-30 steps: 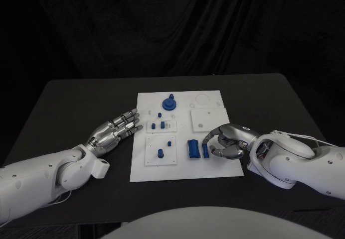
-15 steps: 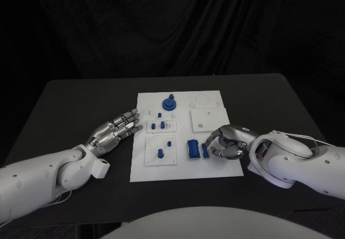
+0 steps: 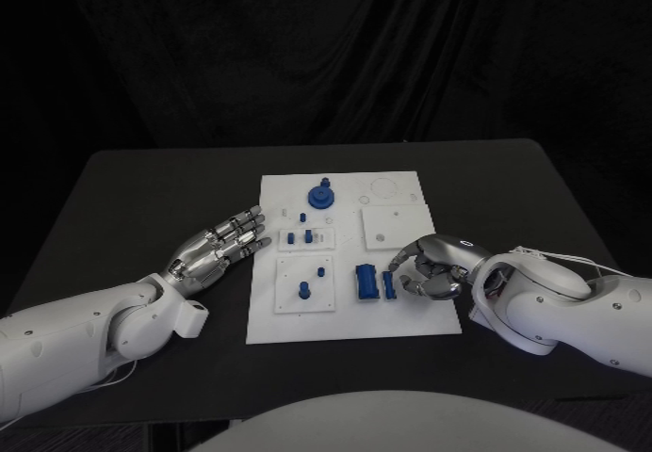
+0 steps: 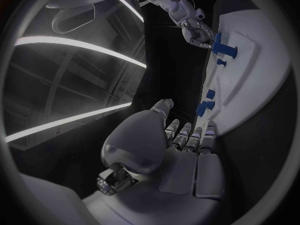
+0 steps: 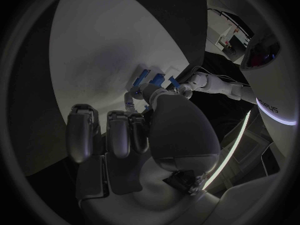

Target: Assemble the parts on the task board

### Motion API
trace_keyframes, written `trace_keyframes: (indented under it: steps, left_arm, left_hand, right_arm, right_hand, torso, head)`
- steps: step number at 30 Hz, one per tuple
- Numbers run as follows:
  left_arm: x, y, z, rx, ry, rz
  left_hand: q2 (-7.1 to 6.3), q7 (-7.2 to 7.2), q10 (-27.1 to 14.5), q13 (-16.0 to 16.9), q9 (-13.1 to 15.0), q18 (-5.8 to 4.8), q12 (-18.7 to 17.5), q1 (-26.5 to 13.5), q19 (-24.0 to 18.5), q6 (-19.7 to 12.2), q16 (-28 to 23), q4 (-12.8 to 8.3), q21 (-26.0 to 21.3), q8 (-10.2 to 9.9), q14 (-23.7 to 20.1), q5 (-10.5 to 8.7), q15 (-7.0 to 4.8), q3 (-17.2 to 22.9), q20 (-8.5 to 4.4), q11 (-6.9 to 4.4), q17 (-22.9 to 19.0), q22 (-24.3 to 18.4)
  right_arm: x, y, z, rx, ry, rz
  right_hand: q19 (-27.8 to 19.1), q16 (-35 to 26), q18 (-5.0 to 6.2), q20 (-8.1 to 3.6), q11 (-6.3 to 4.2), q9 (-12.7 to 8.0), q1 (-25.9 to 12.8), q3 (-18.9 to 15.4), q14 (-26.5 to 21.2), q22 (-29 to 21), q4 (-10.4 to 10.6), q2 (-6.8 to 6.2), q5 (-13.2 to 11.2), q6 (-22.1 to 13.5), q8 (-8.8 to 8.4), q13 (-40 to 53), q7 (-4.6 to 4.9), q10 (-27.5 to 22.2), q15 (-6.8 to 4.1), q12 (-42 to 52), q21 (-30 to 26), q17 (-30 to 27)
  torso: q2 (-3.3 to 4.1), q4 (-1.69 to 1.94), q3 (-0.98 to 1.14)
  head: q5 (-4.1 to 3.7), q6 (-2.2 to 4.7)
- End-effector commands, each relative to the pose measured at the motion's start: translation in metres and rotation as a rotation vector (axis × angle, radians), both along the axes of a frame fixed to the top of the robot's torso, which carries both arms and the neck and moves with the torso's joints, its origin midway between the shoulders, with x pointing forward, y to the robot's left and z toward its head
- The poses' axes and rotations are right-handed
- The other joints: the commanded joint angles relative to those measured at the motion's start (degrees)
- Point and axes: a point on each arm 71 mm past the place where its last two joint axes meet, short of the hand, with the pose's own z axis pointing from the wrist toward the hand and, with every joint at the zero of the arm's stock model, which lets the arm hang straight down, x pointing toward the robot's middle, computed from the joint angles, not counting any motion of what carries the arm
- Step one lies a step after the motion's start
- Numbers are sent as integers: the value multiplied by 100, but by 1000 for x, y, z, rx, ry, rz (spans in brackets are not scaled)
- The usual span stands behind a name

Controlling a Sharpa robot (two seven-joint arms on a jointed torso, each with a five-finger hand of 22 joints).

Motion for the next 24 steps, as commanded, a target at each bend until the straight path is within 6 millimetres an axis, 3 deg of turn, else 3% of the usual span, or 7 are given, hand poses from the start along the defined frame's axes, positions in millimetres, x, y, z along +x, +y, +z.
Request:
trace_keyframes:
  steps: [1,10,14,16,18,21,24]
  left_arm:
    - [-2,1,3,-28,-50,35]
    - [-9,0,14,-27,-93,76]
    - [-4,-1,27,-29,-134,91]
    - [-1,-3,33,-30,-155,99]
    - [0,-3,37,-31,-172,107]
    - [4,-5,40,-34,-202,120]
    - [10,-10,40,-40,-220,120]
  left_hand:
    - [-14,16,21,11,12,-17,52,-38,-16,39,28,-17,-16,43,14,28,21,25,10,39,8,-33]
    - [-72,100,58,16,29,-17,117,-81,-115,210,3,-88,-73,80,-37,88,-167,60,-165,69,-8,-166]
    - [-84,166,61,17,34,-28,135,-108,-138,294,-32,-95,-85,92,-97,99,-312,71,-329,33,-30,-196]
    - [-92,265,60,17,38,-67,144,-121,-148,353,-43,-88,-90,99,-115,101,-418,73,-476,-53,-38,-213]
    - [-94,363,62,17,40,-106,154,-122,-194,393,-43,-77,-120,102,-115,106,-484,78,-578,-140,-38,-311]
    - [-89,430,27,9,40,-125,120,-152,-269,430,-43,-4,-168,100,-115,96,-630,62,-731,-299,-38,-459]
    - [-85,386,-41,-1,31,-109,46,-210,-288,371,-43,150,-179,74,-115,57,-722,-2,-814,-392,-38,-501]
  right_arm:
    - [-1,-2,11,77,-125,4]
    - [24,-20,46,242,-355,-53]
    - [38,-28,55,343,-374,-100]
    - [43,-32,57,391,-367,-124]
    - [48,-34,56,431,-345,-140]
    - [56,-36,50,518,-263,-165]
    - [59,-39,43,573,-205,-179]
  right_hand:
    - [191,7,31,52,58,135,-31,-103,459,1226,-41,33,23,362,227,1506,28,597,43,15,63,761]
    - [-619,-860,338,205,183,856,-89,-612,-106,729,526,193,-1548,173,1218,950,8,28,173,-534,-1420,-842]
    - [-2345,-3129,841,394,341,1107,-115,-592,-1691,-574,996,193,-2009,-131,1597,-993,117,-2094,383,-2704,-4735,-3792]
    - [-2515,-3723,845,492,426,1134,-265,-568,-2043,-896,998,237,-2071,-249,1661,-2087,177,-3112,492,-3927,-5265,-4179]
    - [-2736,-4209,816,614,547,1110,-365,-530,-2406,-1189,990,247,-2095,-423,1643,-2470,272,-3412,632,-4382,-5716,-4373]
    - [-3973,-5863,525,1122,1337,781,-747,-929,-4177,-2188,964,292,-1906,-1316,1192,-3476,351,-4928,1463,-5738,-7155,-5239]
    - [-4500,-6572,529,1350,1443,431,-825,-1432,-4801,-3013,1011,500,-1954,-1680,899,-4243,375,-5636,1670,-6355,-7736,-5870]
  torso:
    - [-1,-3,-3]
    - [-63,-22,13]
    - [-183,-28,24]
    - [-253,-36,32]
    - [-340,-52,47]
    - [-478,-95,84]
    - [-590,-122,109]
  head:
    - [-11,0]
    - [16,0]
    - [11,0]
    - [19,0]
    - [41,0]
    - [104,0]
    - [149,0]
